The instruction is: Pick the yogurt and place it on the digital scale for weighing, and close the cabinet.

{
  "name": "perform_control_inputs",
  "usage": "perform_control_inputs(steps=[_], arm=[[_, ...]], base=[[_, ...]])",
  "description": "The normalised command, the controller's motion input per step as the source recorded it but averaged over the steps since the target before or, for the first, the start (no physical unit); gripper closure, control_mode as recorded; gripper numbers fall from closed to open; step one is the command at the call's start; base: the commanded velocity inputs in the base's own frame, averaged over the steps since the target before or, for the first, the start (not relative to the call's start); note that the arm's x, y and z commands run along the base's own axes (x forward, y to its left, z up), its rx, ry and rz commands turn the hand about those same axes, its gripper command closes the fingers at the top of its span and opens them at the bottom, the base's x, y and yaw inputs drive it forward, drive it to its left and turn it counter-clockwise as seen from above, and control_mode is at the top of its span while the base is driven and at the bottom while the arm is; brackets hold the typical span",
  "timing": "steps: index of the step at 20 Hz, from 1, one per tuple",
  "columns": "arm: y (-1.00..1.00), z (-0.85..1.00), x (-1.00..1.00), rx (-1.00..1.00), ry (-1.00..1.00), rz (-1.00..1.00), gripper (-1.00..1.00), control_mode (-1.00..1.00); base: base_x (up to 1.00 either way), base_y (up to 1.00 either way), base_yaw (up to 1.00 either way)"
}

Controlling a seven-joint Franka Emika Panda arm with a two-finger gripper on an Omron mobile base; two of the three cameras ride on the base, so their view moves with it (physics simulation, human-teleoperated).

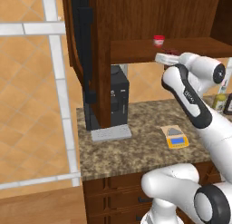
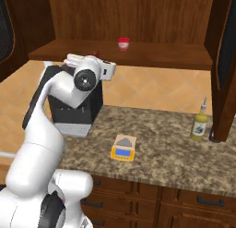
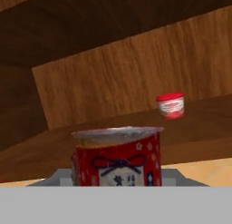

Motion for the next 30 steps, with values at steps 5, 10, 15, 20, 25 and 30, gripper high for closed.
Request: perform_control_inputs(steps=[5, 10, 15, 20, 25, 30], arm=[[-0.66, -0.46, -0.4, 0.0, 0.0, 0.47, 1.0, -1.0], [-0.38, -0.64, -0.19, 0.0, -0.1, 0.42, 1.0, -1.0], [-0.29, -0.56, 0.01, 0.0, -0.03, 0.35, 1.0, -1.0], [-0.37, -0.56, 0.07, 0.0, 0.0, 0.26, 1.0, -1.0], [-0.17, -0.64, 0.1, 0.0, -0.04, 0.24, 1.0, -1.0], [0.0, -0.59, 0.09, 0.0, -0.05, 0.19, 1.0, -1.0]], base=[[0.0, 0.0, 0.0], [0.0, 0.0, 0.0], [0.0, 0.0, 0.0], [0.0, 0.0, 0.0], [0.0, 0.0, 0.0], [0.0, 0.0, 0.0]])
